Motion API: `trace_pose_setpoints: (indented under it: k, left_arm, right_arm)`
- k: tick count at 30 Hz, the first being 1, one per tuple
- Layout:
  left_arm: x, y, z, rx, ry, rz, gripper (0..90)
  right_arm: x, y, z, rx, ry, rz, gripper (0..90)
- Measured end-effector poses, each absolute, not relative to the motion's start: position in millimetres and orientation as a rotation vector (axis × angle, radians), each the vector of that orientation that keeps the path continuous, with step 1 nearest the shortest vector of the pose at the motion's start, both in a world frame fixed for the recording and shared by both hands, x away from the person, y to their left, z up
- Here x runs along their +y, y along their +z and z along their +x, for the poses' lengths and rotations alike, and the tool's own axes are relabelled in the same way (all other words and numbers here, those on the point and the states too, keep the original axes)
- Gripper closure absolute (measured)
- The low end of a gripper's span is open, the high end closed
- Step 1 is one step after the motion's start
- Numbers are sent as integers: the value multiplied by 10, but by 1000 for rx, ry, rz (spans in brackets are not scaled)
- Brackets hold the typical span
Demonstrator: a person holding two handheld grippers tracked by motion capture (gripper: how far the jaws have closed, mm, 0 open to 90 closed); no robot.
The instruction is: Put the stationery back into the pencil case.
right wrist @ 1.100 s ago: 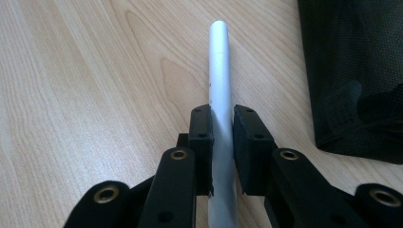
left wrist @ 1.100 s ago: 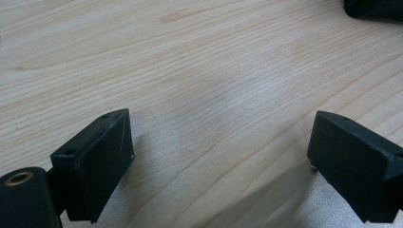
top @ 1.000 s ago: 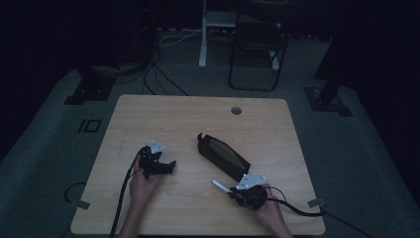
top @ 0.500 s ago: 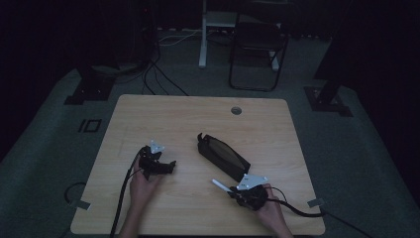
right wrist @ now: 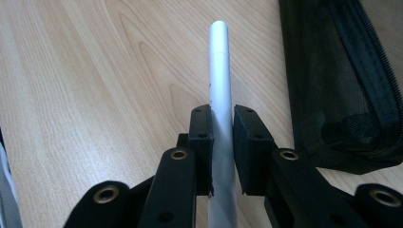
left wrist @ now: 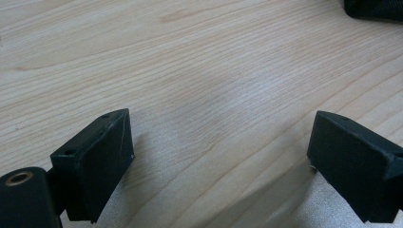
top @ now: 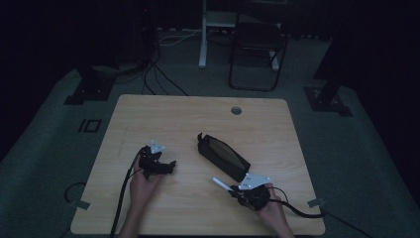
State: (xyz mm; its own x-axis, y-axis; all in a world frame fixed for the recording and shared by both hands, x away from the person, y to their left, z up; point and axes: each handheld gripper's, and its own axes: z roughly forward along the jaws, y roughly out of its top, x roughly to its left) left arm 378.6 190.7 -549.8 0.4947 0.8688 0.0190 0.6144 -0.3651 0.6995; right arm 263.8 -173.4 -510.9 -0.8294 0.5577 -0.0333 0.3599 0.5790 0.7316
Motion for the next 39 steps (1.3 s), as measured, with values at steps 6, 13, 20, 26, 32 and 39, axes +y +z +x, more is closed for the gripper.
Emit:
trace_pose_setpoints:
  k: [6,13,20,26,32,39]
  left_arm:
    - [1907,-5498,3786,1213,518,2106,83]
    - [1907,-5498,3786,1213,519,2106,83]
    - [1907,-5498,3786,1213,519,2107,83]
    - [1907,-5498,3786,1214,519,2106,83]
    - [1907,-5498,3787,1213,518,2107,83]
    - [1907,-5498,3786,1213,519,2107,83]
  right_arm:
    - [-1750,-5063,2615,2541,1107,756,789]
    - [-1761,-5020,2596,2532,1109,745,789]
    - [-1770,-4964,2572,2518,1117,738,789]
    - [-1774,-4911,2551,2506,1122,728,789]
    - [-1775,-4864,2529,2498,1128,715,789]
    - [-1786,-4816,2514,2487,1140,711,789]
